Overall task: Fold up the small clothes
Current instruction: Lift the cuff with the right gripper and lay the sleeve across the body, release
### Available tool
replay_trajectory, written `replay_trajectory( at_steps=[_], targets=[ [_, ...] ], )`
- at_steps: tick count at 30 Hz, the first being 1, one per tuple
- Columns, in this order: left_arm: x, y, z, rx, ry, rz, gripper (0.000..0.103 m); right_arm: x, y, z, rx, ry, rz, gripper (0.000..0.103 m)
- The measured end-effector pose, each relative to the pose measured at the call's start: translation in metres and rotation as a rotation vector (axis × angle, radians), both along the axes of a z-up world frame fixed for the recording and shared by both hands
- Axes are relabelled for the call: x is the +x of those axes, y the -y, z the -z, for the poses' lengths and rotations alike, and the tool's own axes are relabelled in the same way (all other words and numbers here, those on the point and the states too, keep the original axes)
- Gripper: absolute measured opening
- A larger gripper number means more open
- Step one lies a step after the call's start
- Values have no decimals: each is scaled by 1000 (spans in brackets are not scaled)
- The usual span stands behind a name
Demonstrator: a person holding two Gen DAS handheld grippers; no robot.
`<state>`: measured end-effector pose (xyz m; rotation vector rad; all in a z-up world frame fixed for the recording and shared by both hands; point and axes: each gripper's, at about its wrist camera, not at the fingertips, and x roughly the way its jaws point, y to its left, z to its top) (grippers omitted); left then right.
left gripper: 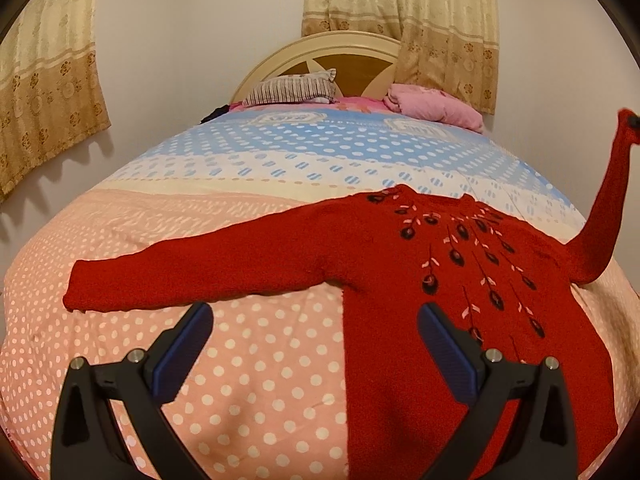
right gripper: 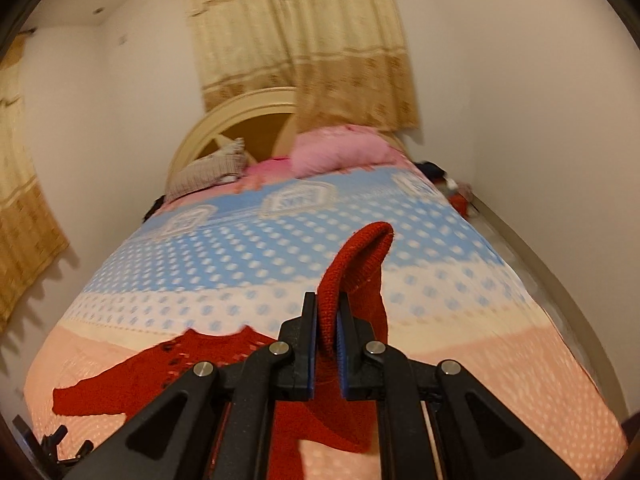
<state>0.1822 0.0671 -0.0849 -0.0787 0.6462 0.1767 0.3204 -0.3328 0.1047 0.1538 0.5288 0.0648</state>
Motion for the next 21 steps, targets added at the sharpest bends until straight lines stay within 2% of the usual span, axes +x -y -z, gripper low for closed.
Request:
replay_trajectory(
  at_steps=[6, 11, 16, 21],
  targets=[
    [1, -7, -1, -12, 3, -11, 103, 12, -71, -7, -30, 18, -117, 8],
    [2, -10, 0, -19, 1, -16, 103, 20, -131, 3, -53, 14, -212, 8],
    [4, -14, 2, -25, -5, -19, 103, 27, -197, 37, -82, -17, -318, 8],
    [6, -17, 6, -28, -15, -27, 103, 38, -263, 92, -105, -66, -403, 8]
  ],
)
